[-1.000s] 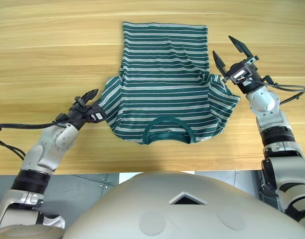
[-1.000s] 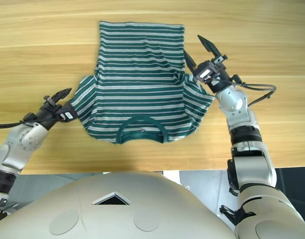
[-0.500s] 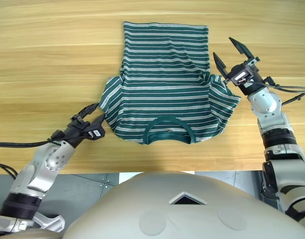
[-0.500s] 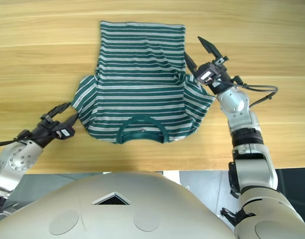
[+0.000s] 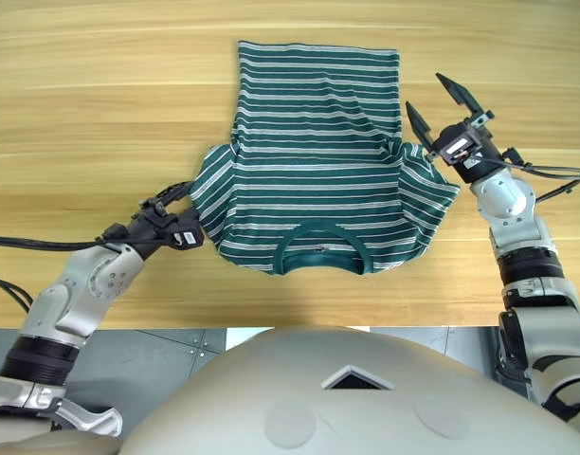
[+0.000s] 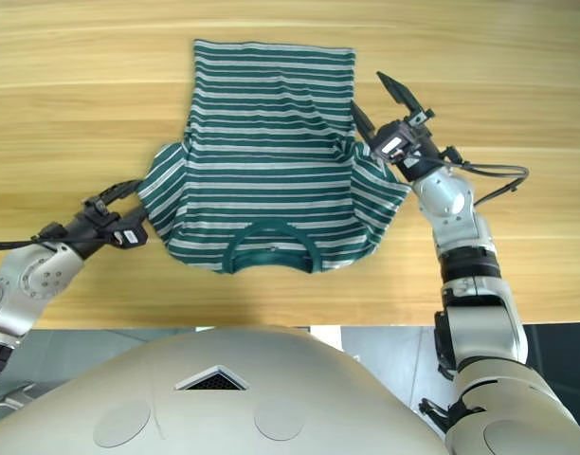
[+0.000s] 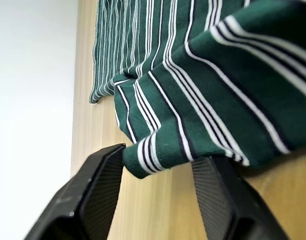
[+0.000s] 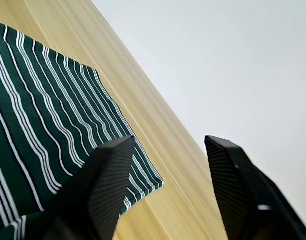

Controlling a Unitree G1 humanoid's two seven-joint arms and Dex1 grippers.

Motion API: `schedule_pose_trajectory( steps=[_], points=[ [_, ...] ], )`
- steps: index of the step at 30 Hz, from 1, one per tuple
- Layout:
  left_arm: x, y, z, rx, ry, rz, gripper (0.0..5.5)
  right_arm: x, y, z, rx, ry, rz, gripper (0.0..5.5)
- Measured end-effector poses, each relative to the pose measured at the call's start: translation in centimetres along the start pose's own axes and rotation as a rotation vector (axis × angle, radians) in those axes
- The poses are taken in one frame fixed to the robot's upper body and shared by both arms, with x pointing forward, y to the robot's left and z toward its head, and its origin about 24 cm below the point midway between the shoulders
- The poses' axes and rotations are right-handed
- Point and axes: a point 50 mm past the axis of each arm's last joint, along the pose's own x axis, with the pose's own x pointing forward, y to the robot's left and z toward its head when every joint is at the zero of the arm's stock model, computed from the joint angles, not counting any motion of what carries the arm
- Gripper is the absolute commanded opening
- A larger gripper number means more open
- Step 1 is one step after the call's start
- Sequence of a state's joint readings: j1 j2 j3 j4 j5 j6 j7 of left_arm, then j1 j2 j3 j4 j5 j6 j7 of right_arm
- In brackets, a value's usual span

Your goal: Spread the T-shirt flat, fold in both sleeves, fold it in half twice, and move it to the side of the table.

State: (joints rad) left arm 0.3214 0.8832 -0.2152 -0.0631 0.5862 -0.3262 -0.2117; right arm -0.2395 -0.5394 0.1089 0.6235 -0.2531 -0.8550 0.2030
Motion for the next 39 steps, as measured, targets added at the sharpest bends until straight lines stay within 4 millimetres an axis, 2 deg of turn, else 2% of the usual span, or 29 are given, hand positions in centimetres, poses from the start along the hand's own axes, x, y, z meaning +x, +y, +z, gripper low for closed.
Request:
schedule_pose_trajectory(
  steps=[6,10,12,17,23,32,39],
  points=[
    [0.1,-0.4,0.0,-0.035,0.012,0.046,2.45,0.0,0.0,0.0,0.002,0.001,-0.004,2.61],
    [0.0,-0.6,-1.9,-0.079,0.152,0.165,2.45,-0.1,0.0,-0.1,0.004,0.007,-0.008,2.61],
    [-0.1,-0.6,-2.0,-0.062,0.161,0.169,2.45,-0.1,0.0,-0.2,0.004,0.009,-0.01,2.61],
    [-1.0,-0.9,-1.7,-0.044,0.146,0.134,2.45,-0.1,0.0,-0.2,0.004,0.011,-0.01,2.61],
    [-1.0,-1.1,-0.4,-0.028,0.049,0.077,2.45,-0.6,0.4,-0.4,0.012,0.022,-0.003,2.61],
    [-1.4,-1.1,-0.2,0.01,0.023,0.041,2.45,-0.7,0.5,-0.2,0.012,0.016,-0.002,2.61],
    [-0.7,-0.2,-0.5,0.04,0.036,0.017,2.45,-0.7,0.7,-0.2,0.019,0.017,-0.002,2.61]
  ],
)
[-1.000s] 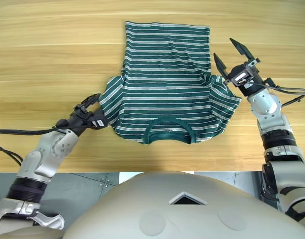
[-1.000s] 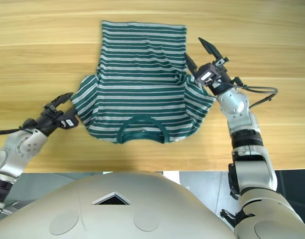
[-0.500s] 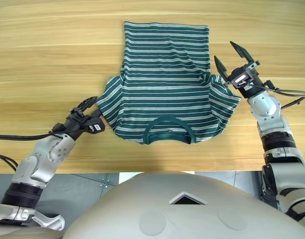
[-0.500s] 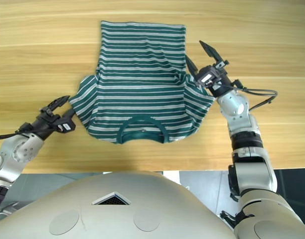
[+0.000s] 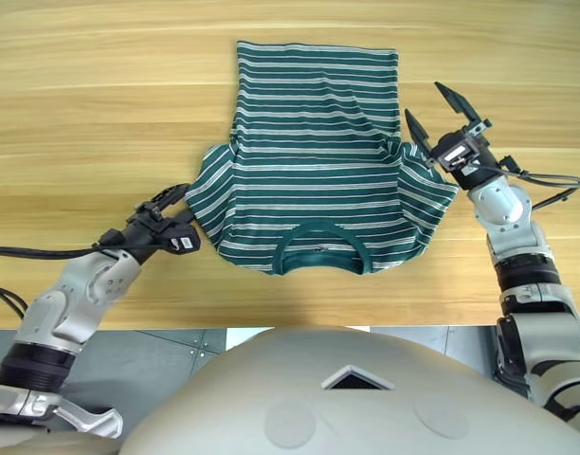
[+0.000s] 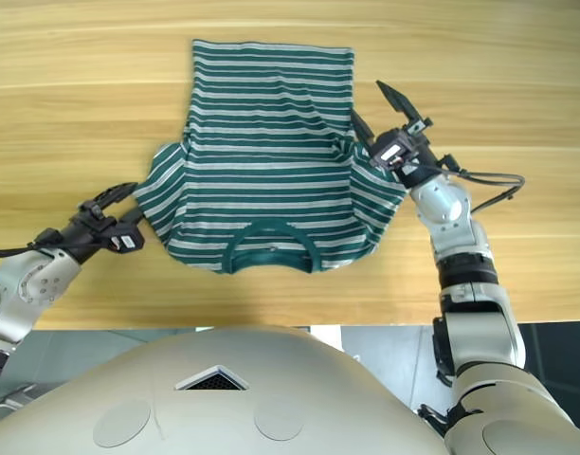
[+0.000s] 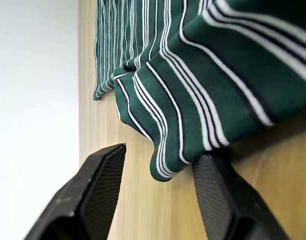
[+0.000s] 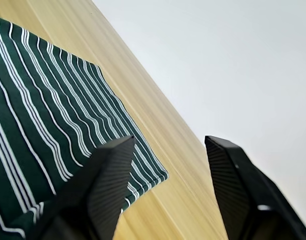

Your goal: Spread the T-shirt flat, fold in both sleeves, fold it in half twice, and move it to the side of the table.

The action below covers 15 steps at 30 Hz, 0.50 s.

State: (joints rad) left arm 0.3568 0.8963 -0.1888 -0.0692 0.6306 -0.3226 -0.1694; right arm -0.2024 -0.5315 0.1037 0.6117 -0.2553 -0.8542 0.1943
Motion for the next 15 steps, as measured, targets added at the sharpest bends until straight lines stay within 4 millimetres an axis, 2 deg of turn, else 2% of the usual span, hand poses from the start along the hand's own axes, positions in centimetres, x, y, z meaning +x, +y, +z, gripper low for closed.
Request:
schedule_pose_trajectory(
  steps=[1,8,15],
  points=[
    [0.1,0.1,-0.1,0.003,0.002,-0.001,2.45,0.0,0.0,0.0,0.0,0.0,0.0,2.61],
    [1.0,0.1,-0.6,0.013,-0.001,-0.021,1.11,-0.2,0.1,-0.2,0.006,0.011,-0.003,2.61],
    [1.5,0.9,-1.4,0.033,0.008,-0.033,0.51,-0.3,0.3,-0.3,0.01,0.015,-0.002,2.61]
  ],
)
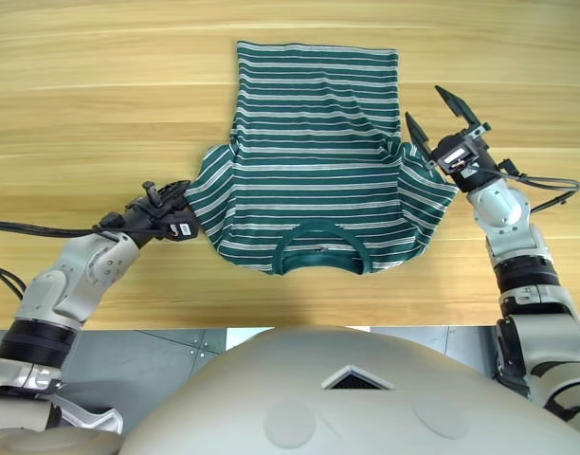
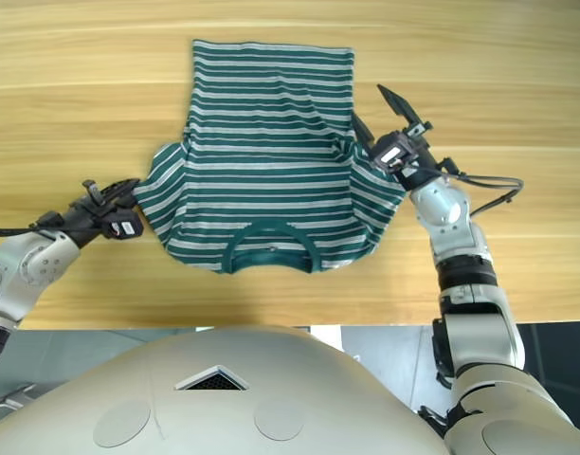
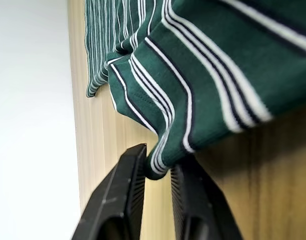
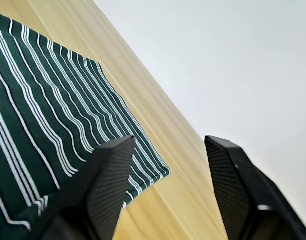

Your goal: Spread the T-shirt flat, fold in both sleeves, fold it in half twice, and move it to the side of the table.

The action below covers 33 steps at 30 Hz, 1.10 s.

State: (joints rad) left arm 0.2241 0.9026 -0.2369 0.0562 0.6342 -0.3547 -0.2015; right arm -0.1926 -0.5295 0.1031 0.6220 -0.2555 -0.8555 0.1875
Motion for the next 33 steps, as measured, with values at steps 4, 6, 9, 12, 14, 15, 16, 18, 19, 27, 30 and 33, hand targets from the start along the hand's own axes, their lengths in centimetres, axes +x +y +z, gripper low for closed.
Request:
schedule_pose_trajectory(
  steps=[4,6,9,12,14,15,16,18,19,27,30,33],
  points=[
    [0.3,0.4,-0.5,0.001,0.007,0.013,0.21,-0.1,0.1,-0.1,0.003,0.005,0.0,2.61],
    [0.5,0.6,-0.6,-0.014,0.002,0.037,0.04,-0.1,0.1,-0.1,0.003,0.005,0.0,2.61],
    [0.7,0.8,-0.7,-0.02,-0.003,0.049,0.01,-0.2,0.1,-0.1,0.003,0.005,-0.003,2.61],
    [0.7,0.8,-0.6,-0.036,-0.007,0.053,0.01,-0.2,-0.2,-0.1,0.002,0.008,-0.015,2.61],
    [0.8,0.8,-0.5,-0.043,-0.015,0.057,0.01,-0.2,-0.2,-0.1,0.002,0.008,-0.016,2.61],
    [0.9,0.8,-0.4,-0.046,-0.023,0.059,0.01,-0.2,-0.3,-0.1,0.002,0.007,-0.018,2.61],
    [1.0,0.9,-0.2,-0.047,-0.03,0.062,0.01,-0.2,-0.3,0.0,0.0,0.004,-0.021,2.61],
    [1.5,1.0,0.4,-0.071,-0.043,0.104,0.28,-0.6,-0.3,0.0,-0.001,0.003,-0.028,2.61],
    [1.8,1.0,0.6,-0.093,-0.047,0.146,0.35,-0.9,-0.3,0.0,0.002,0.009,-0.033,2.61],
    [0.6,2.6,-2.9,-0.206,0.186,0.49,1.7,-1.6,0.0,-0.4,0.013,0.036,-0.065,2.61],
    [-2.2,1.2,-3.7,-0.206,0.276,0.517,1.81,-0.5,0.7,-0.5,0.033,0.028,-0.04,2.61],
    [-4.1,-1.7,-2.2,-0.208,0.248,0.412,1.81,2.5,2.0,0.4,0.056,-0.026,0.007,2.61]
  ],
)
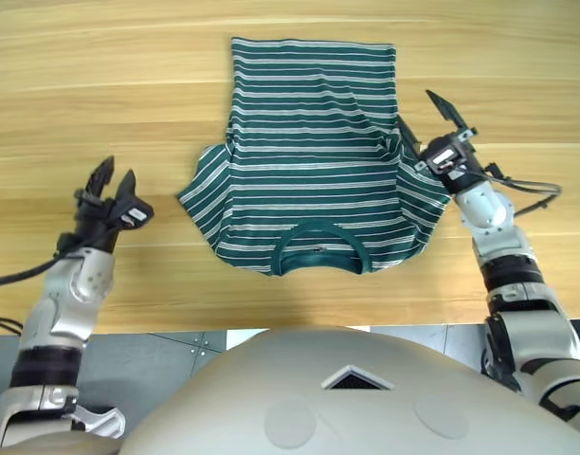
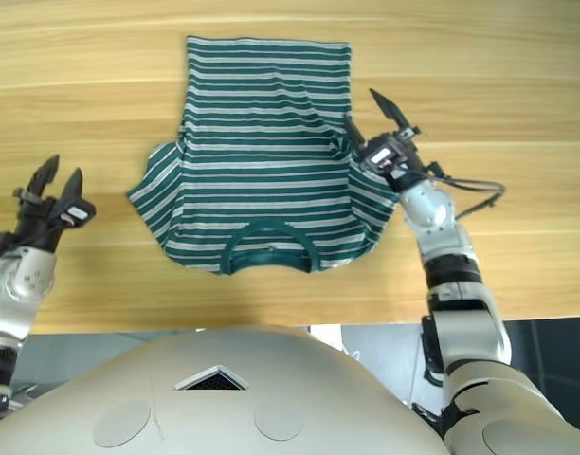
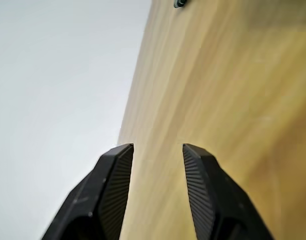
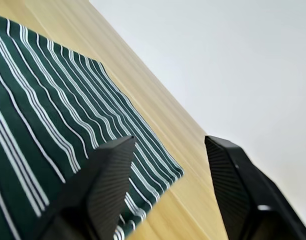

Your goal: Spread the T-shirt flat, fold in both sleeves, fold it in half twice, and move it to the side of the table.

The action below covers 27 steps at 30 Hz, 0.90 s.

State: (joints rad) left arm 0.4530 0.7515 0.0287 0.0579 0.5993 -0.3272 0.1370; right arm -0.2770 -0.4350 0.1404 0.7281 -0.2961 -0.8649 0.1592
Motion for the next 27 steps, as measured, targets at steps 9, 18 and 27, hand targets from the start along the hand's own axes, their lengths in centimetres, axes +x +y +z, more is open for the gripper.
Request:
schedule_pose_trajectory(
  steps=[9,18,27],
  points=[
    [-4.8,-1.0,3.1,0.086,-0.204,-0.391,1.81,5.7,3.4,2.5,0.042,-0.124,0.126,2.61],
    [-0.9,-1.0,3.7,0.226,-0.287,-0.413,1.81,3.3,3.5,1.4,0.033,-0.091,0.128,2.61],
    [2.1,-1.1,4.7,0.274,-0.351,-0.397,1.81,1.5,3.3,0.9,0.035,-0.068,0.109,2.61]
  ],
)
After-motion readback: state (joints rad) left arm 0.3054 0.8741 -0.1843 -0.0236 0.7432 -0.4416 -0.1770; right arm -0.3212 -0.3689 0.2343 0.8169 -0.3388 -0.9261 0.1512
